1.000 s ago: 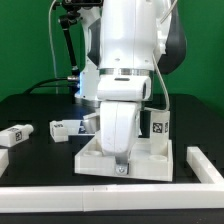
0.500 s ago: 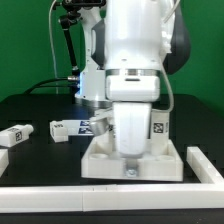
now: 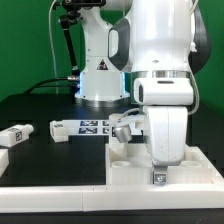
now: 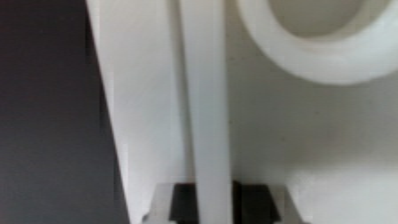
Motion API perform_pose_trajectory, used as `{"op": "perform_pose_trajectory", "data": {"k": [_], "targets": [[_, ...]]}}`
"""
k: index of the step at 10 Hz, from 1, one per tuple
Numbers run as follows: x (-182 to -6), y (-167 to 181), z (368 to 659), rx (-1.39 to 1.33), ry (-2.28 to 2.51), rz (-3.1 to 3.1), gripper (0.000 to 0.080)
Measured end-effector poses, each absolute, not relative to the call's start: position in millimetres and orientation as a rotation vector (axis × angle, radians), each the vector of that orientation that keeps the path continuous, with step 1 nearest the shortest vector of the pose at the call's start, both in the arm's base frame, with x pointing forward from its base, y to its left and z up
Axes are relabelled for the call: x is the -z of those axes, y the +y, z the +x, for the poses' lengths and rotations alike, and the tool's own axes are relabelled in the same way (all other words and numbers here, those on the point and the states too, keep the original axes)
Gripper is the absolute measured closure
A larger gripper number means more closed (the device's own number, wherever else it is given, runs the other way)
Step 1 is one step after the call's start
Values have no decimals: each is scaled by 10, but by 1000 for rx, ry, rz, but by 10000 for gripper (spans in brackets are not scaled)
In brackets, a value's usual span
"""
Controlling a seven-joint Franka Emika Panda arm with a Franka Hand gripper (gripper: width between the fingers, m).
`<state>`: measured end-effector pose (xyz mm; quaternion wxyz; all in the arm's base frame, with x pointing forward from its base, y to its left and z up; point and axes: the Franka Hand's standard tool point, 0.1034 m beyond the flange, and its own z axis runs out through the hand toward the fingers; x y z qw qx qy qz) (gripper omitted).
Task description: Assemble square table
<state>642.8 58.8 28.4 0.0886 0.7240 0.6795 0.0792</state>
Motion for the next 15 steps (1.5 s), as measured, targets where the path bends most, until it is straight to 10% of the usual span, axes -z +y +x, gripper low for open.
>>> {"op": "perform_pose_trajectory", "data": {"k": [3,4,5,7,15], "targets": [[-279,557,6416,-230,2017,2163,735],[-266,562,6354,-208,2027,2172,517],[-259,566,6303,-187,2036,2180,517],[-251,574,6209,-155,2050,2191,201],[-250,577,6186,-148,2053,2194,151]]}}
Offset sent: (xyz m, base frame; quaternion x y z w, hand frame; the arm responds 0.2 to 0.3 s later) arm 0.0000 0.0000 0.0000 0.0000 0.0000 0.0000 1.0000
